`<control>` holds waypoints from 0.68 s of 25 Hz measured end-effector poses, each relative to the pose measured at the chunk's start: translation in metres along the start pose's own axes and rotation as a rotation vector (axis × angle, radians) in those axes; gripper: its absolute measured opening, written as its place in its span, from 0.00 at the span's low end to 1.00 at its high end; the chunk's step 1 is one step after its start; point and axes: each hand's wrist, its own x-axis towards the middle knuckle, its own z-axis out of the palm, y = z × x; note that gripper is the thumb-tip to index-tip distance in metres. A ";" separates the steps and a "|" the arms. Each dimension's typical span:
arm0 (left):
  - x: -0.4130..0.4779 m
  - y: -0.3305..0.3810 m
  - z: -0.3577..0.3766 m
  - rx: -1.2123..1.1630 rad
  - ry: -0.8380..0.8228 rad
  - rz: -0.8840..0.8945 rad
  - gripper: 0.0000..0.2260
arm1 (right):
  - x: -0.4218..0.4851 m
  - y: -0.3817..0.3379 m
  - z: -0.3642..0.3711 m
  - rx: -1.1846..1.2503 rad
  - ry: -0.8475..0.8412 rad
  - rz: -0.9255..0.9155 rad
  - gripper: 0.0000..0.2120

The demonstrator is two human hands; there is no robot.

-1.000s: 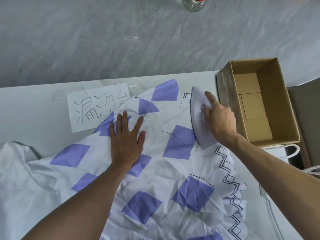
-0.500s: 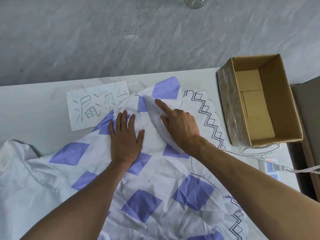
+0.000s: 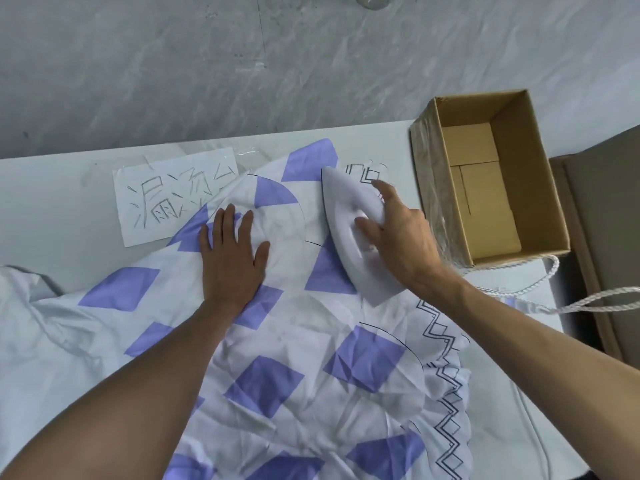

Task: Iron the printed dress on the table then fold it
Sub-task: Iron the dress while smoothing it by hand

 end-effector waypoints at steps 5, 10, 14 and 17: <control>0.006 0.001 -0.011 -0.170 -0.166 -0.041 0.26 | -0.027 0.017 -0.015 0.447 -0.086 0.277 0.15; 0.021 0.011 -0.053 -0.174 -0.266 -0.006 0.22 | -0.056 0.023 -0.016 0.340 -0.135 0.258 0.19; 0.022 0.026 -0.063 -0.109 -0.325 0.062 0.22 | -0.060 0.033 -0.002 0.259 -0.214 0.213 0.19; 0.024 0.032 -0.063 -0.082 -0.313 0.011 0.22 | -0.061 0.039 0.014 0.227 -0.251 0.144 0.18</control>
